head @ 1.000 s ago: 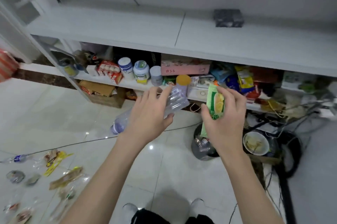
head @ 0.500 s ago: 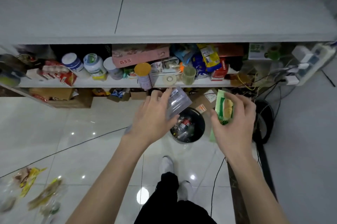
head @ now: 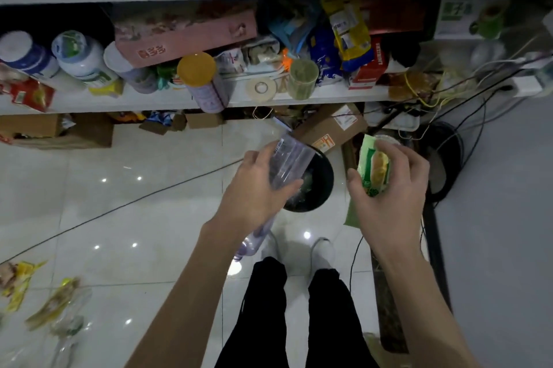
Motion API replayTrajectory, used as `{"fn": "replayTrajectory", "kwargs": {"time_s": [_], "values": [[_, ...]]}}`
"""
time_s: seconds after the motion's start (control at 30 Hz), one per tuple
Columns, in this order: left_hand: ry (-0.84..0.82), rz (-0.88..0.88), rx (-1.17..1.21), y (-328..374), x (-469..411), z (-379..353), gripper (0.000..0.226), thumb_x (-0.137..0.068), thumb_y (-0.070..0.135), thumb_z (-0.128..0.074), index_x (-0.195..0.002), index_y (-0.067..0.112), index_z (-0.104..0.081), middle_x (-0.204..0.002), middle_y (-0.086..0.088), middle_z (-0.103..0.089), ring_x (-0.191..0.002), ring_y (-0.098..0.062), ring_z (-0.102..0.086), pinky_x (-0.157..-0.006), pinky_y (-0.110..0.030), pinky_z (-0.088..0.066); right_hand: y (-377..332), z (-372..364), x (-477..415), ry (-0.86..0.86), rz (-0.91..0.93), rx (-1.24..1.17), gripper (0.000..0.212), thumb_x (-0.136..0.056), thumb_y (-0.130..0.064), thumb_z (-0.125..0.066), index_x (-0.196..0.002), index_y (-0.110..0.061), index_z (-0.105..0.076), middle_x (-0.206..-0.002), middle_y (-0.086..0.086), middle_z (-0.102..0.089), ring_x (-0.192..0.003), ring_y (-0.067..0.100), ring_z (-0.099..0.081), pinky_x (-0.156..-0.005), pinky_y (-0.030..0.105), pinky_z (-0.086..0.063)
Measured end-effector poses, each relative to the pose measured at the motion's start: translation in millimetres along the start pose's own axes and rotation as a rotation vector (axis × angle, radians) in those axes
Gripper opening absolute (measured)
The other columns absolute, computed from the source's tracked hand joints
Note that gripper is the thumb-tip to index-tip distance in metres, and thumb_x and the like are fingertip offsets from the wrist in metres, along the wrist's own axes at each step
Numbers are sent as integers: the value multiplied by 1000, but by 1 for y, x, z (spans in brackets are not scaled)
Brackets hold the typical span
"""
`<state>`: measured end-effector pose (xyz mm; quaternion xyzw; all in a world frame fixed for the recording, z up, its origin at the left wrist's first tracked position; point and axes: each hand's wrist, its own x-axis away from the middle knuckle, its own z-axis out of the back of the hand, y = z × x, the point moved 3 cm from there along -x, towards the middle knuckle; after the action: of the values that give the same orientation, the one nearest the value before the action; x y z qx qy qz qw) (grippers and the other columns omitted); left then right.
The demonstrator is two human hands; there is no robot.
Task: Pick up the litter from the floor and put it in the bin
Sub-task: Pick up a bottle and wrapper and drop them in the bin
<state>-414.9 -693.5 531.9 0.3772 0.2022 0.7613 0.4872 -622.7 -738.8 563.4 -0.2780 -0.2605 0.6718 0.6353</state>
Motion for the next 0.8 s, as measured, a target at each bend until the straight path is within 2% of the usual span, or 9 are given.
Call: {"fn": "replayTrajectory", "kwargs": {"time_s": [0.07, 0.1, 0.3, 0.43, 0.5, 0.67, 0.8], "values": [[-14, 36, 26, -13, -13, -20, 77, -82, 50, -72, -146, 30, -35, -129, -4, -48, -114, -22, -54, -98, -44, -48, 19, -17, -5, -29, -10, 13, 57, -83, -23, -77, -134, -12, -55, -139, 13, -39, -130, 31, -42, -110, 38, -38], [-22, 59, 33, -19, -19, -31, 76, -82, 50, -72, -146, 31, -36, -128, -3, -47, -114, -22, -53, -98, -43, -48, 30, -26, -6, -47, -18, 22, 56, -83, -23, -77, -134, -12, -55, -138, 13, -40, -130, 32, -43, -109, 36, -37], [11, 150, 54, -56, -70, -95, 74, -82, 45, -73, -144, 24, -39, -129, -7, -48, -114, -24, -51, -94, -29, -40, 100, -85, -17, -164, -39, -9, 54, -86, -26, -75, -136, -15, -54, -138, 9, -39, -130, 22, -38, -105, 5, -19], [47, 189, 75, -87, -110, -138, 72, -81, 42, -74, -141, 23, -41, -126, -3, -50, -120, -22, -49, -93, -27, -38, 148, -129, -25, -200, -34, 8, 55, -86, -29, -74, -135, -14, -54, -139, 11, -40, -130, 27, -41, -106, 19, -27], [62, 205, 77, -105, -130, -159, 70, -79, 44, -76, -138, 22, -44, -120, -1, -49, -115, -21, -52, -90, -25, -38, 171, -150, -29, -202, -39, 10, 54, -86, -29, -75, -135, -14, -55, -137, 11, -41, -129, 28, -43, -106, 18, -28], [94, 240, 89, -144, -177, -201, 69, -79, 49, -74, -136, 21, -48, -121, 0, -55, -112, -22, -57, -88, -26, -43, 219, -200, -37, -181, -52, 15, 55, -84, -33, -73, -132, -12, -57, -133, 13, -44, -126, 28, -45, -106, 21, -29], [167, 250, 65, -172, -194, -210, 67, -88, 56, -63, -141, 19, -45, -131, -6, -53, -113, -24, -57, -87, -29, -45, 244, -237, -44, -199, -84, -20, 54, -85, -30, -76, -133, -14, -57, -134, 10, -42, -126, 23, -44, -103, 7, -27]]}}
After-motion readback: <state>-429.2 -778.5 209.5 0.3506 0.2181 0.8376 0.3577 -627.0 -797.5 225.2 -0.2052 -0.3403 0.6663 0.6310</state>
